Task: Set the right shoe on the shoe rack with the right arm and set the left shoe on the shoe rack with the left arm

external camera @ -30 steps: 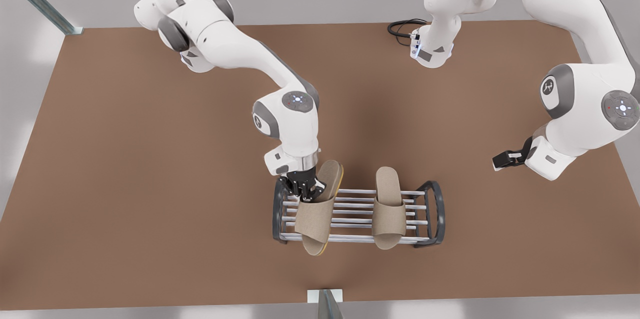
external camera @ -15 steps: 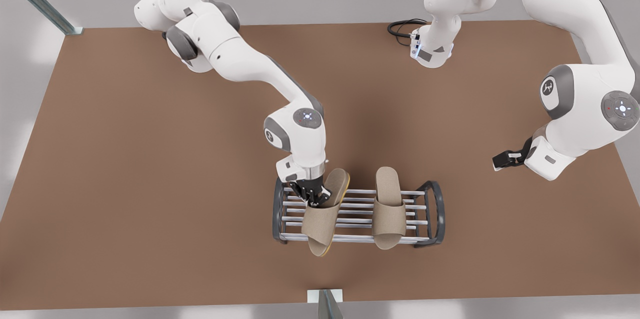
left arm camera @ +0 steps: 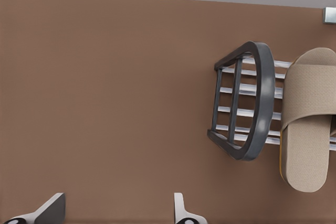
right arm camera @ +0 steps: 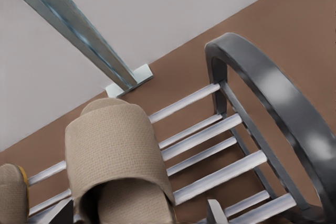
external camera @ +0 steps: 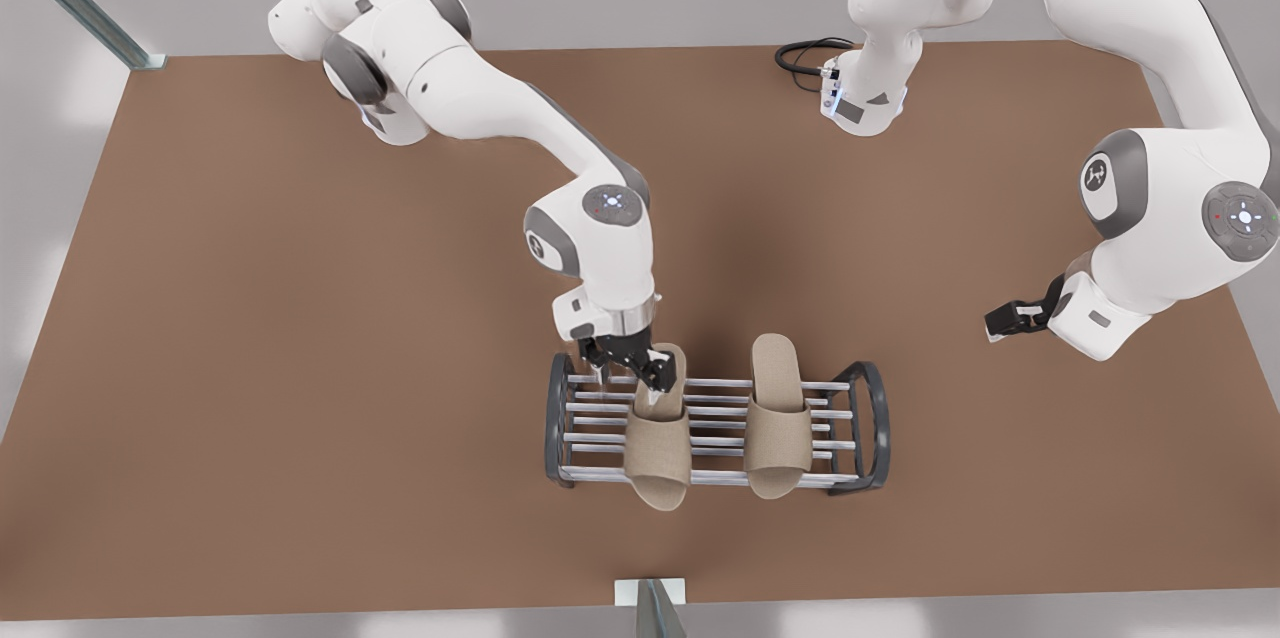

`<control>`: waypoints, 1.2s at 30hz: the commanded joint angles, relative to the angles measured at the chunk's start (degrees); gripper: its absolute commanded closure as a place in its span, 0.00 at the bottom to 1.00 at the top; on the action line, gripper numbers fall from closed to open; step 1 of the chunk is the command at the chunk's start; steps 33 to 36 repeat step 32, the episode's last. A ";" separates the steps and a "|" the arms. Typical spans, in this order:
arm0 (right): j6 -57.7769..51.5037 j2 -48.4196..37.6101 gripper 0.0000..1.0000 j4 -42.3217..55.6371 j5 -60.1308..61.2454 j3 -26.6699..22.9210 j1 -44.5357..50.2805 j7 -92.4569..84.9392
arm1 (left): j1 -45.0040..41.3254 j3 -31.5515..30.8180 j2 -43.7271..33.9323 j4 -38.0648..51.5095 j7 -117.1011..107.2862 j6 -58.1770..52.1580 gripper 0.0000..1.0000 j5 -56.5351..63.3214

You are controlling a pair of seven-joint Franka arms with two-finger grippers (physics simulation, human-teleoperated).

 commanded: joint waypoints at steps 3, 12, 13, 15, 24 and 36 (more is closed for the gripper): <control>-16.27 -8.80 0.00 -0.09 5.49 0.91 -1.90 -7.96 | 0.07 -0.01 -0.08 0.03 0.38 -0.12 0.00 0.04; -19.18 -46.85 0.00 -40.95 10.49 3.46 -21.14 -47.50 | -0.11 -0.01 0.01 0.03 0.29 -0.12 0.00 0.04; -19.18 -49.05 0.00 -43.32 10.58 3.63 -25.26 -53.91 | -0.11 -0.01 0.01 0.03 0.29 -0.12 0.00 0.04; -20.85 -51.43 0.00 -43.42 15.32 3.63 -37.74 -71.48 | 0.07 -0.01 0.01 0.03 0.38 -0.03 0.00 0.04; -24.71 -48.97 0.00 -39.02 15.42 3.28 -48.75 -82.41 | -0.02 -0.01 0.01 -0.06 0.29 -0.12 0.00 0.04; -24.10 -38.86 0.00 -32.61 14.89 14.35 -47.25 -75.64 | -0.02 -0.01 0.01 -0.06 0.29 -0.12 0.00 0.04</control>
